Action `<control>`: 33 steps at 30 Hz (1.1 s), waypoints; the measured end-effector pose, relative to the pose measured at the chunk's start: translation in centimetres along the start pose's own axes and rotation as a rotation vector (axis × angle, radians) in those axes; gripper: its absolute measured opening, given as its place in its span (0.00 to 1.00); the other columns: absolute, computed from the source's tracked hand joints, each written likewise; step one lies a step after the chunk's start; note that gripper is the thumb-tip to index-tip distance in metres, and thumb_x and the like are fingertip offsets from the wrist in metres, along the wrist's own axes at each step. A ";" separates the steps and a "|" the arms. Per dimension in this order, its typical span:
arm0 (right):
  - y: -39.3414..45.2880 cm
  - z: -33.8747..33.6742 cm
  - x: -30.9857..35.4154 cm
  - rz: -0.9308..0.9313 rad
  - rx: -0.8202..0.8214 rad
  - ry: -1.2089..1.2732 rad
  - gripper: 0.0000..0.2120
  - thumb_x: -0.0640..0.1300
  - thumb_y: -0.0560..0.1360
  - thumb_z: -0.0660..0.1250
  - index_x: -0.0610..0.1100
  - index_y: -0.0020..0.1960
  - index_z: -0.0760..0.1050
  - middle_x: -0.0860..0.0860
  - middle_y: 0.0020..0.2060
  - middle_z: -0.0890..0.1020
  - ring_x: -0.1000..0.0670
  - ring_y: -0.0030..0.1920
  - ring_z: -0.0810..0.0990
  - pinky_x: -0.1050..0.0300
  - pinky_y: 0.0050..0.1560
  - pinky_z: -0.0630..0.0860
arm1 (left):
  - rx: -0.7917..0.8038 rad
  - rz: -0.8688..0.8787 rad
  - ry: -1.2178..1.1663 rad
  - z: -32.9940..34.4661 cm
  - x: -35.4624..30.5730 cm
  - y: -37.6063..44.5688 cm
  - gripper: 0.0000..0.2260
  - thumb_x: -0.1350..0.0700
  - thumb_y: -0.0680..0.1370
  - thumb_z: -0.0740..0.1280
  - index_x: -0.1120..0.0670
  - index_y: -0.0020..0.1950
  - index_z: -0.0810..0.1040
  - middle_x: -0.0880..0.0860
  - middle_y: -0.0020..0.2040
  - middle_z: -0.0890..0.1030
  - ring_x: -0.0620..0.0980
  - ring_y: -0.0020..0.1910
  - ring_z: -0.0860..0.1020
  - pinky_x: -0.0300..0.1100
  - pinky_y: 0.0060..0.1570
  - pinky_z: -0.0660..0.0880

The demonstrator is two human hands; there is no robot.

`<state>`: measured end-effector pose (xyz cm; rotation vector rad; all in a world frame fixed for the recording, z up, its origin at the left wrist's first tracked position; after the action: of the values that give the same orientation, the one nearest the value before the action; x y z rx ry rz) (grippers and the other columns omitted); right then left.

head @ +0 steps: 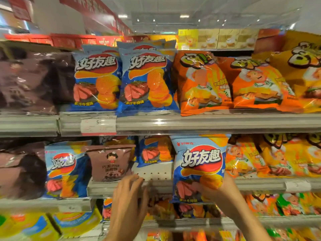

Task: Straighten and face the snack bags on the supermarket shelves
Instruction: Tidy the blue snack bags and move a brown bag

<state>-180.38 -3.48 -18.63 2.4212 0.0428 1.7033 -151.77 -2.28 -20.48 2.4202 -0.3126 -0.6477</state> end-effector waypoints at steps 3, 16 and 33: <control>0.7 4.1 1.1 -0.009 0.002 -0.035 0.19 0.51 0.61 0.81 0.54 0.51 0.83 0.54 0.43 0.87 0.49 0.43 0.86 0.45 0.43 0.84 | 0.026 -0.033 0.173 -0.9 3.7 -0.7 0.24 0.54 0.70 0.76 0.53 0.64 0.78 0.54 0.60 0.76 0.58 0.58 0.76 0.55 0.53 0.76; 6.2 11.1 3.0 -0.103 -0.026 0.008 0.30 0.64 0.61 0.81 0.56 0.59 0.78 0.63 0.50 0.86 0.62 0.51 0.84 0.63 0.52 0.78 | 0.067 0.007 0.324 0.0 6.0 -1.6 0.30 0.47 0.61 0.80 0.57 0.61 0.81 0.59 0.57 0.79 0.64 0.56 0.79 0.61 0.57 0.78; 6.9 12.9 1.6 0.018 0.072 -0.144 0.28 0.65 0.63 0.79 0.61 0.58 0.73 0.65 0.46 0.82 0.60 0.48 0.81 0.61 0.44 0.77 | 0.013 -0.130 0.050 0.5 5.8 -2.2 0.21 0.45 0.75 0.62 0.48 0.67 0.66 0.47 0.63 0.67 0.50 0.65 0.66 0.45 0.65 0.68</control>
<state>-168.34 -11.70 -20.24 2.5978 0.0650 1.5549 -146.97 -2.87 -24.34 2.4803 -0.1400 -0.6420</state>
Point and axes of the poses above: each hand's wrist, its own y-axis towards the middle knuckle, its own z-axis out of the palm, x = y × z, the point moved 6 cm from there along y, towards the middle knuckle
